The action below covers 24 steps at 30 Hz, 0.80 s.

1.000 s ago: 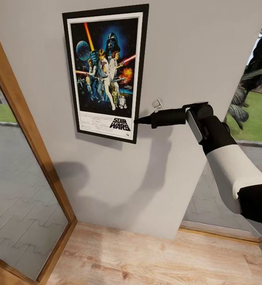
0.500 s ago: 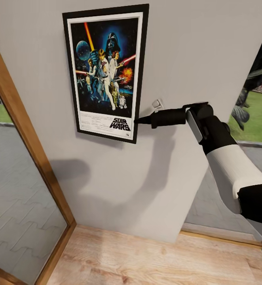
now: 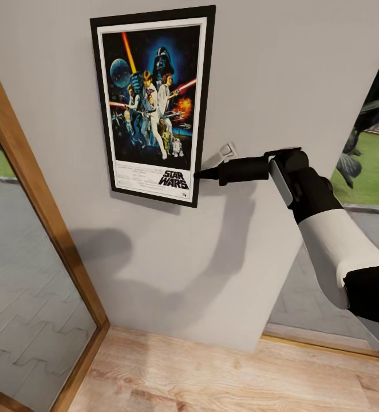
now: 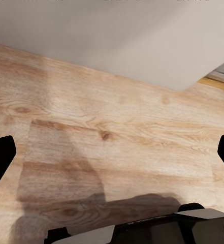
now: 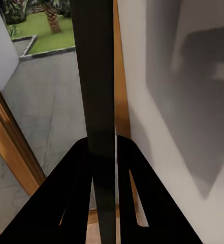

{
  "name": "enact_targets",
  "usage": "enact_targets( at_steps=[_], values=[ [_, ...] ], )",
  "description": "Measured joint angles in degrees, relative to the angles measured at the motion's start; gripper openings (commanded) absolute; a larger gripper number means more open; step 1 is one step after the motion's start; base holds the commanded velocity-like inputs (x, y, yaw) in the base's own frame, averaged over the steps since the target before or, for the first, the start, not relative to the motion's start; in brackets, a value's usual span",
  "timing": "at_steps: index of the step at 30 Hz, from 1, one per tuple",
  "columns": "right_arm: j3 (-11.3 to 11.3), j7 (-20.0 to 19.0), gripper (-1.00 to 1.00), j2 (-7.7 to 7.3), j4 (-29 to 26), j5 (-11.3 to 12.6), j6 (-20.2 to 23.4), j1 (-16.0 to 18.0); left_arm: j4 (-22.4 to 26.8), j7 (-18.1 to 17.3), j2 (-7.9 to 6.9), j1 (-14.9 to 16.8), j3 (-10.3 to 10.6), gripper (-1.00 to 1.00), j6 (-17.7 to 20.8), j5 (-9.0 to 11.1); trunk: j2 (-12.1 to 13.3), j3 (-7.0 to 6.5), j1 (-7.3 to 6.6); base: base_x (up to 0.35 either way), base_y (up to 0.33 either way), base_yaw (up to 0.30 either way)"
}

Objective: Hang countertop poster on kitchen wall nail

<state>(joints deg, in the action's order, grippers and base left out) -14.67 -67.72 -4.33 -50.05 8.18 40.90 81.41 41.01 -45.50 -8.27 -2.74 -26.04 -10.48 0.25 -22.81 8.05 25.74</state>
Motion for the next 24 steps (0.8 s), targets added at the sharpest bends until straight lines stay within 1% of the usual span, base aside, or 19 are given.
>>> enact_targets(
  at_steps=[10, 12, 15, 24],
  values=[
    [0.00, 0.00, -1.00, 0.00, -0.04, -0.01, 0.02, 0.00, 0.00, 0.00, 0.00, 0.00, 0.00, 1.00, 0.00, 0.00, 0.01, 0.00, 0.01, 0.029, 0.000, 0.000],
    [0.64, 0.64, -1.00, 0.65, 0.60, 0.54, -0.38, 0.50, 0.13, 0.09, 0.22, 0.00, 0.06, 1.00, -0.09, -0.01, 0.00, 0.00, 0.01, 0.000, 0.000, 0.000],
    [1.33, 1.40, -1.00, 1.59, 1.58, 0.50, -0.40, 0.47, 0.14, 0.09, 0.23, 0.00, 0.05, 1.00, -0.09, -0.01, 0.01, 0.00, 0.01, 0.000, 0.000, 0.000],
    [1.34, 1.40, -1.00, 1.60, 2.17, 0.50, -0.40, 0.48, 0.14, 0.09, 0.23, 0.00, 0.05, 1.00, -0.09, -0.01, 0.00, 0.00, 0.01, 0.000, 0.000, 0.000]
  ],
)
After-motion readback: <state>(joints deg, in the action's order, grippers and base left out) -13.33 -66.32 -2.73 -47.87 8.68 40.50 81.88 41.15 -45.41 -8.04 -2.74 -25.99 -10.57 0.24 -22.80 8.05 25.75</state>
